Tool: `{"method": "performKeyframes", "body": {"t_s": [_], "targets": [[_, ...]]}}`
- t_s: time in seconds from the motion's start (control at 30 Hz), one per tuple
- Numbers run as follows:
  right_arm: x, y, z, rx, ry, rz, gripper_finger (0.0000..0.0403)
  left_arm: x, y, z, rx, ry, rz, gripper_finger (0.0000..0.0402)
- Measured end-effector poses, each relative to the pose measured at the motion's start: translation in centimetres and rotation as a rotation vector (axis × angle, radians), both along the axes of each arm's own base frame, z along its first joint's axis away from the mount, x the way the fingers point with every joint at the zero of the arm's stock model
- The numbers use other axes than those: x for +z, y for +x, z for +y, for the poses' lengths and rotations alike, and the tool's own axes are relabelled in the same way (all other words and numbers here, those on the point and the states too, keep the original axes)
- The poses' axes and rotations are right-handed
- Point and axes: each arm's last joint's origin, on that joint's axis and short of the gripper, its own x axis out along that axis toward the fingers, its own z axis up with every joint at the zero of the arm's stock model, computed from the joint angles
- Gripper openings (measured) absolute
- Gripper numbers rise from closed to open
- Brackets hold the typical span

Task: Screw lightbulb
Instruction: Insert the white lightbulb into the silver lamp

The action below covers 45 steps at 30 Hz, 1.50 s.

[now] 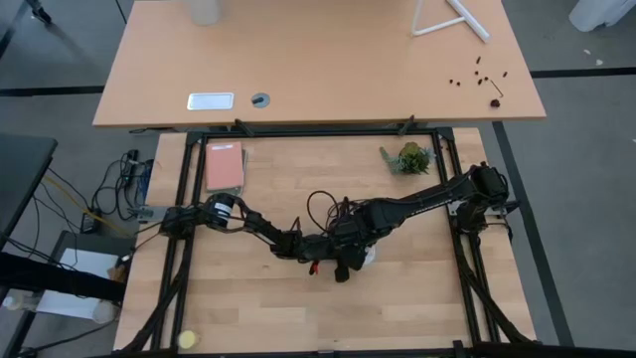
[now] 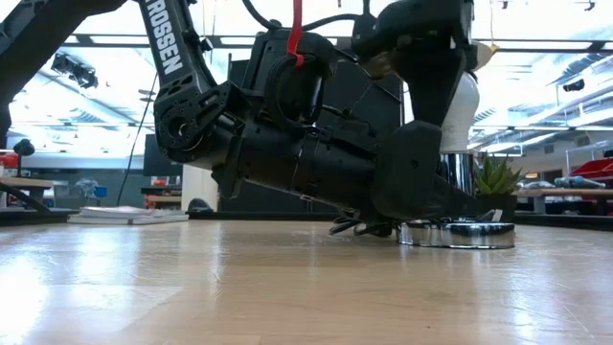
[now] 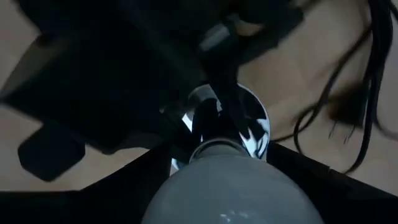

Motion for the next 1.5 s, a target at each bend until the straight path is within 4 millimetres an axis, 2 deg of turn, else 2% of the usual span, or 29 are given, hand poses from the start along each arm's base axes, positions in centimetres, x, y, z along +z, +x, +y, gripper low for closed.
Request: {"method": "performKeyframes", "body": {"t_s": [0.13,0.33,0.87,1.27,1.37,1.5], "targets": [[-0.1,-0.1,0.0,-0.081,0.007,0.012,0.0276,0.0,0.0,0.0,0.000,0.000,0.000,0.0195],[0.0,-0.1,-0.1,-0.016,0.006,0.011,0.0275,0.0,0.0,0.0,0.001,0.000,0.000,0.0195],[1.3,-0.1,0.1,0.627,-0.023,-0.041,0.0396,0.0,0.0,0.0,0.004,-0.005,-0.001,0.0195],[1.6,-0.4,1.5,1.341,-0.103,-0.051,0.0389,0.0,0.0,0.0,0.003,-0.001,-0.001,0.0196],[1.5,-0.4,1.5,1.445,-0.116,-0.042,0.0385,0.0,0.0,0.0,0.004,0.001,-0.001,0.0196],[1.3,-0.5,1.3,1.485,-0.119,-0.038,0.0361,0.0,0.0,0.0,0.003,0.001,0.000,0.0196]]}}
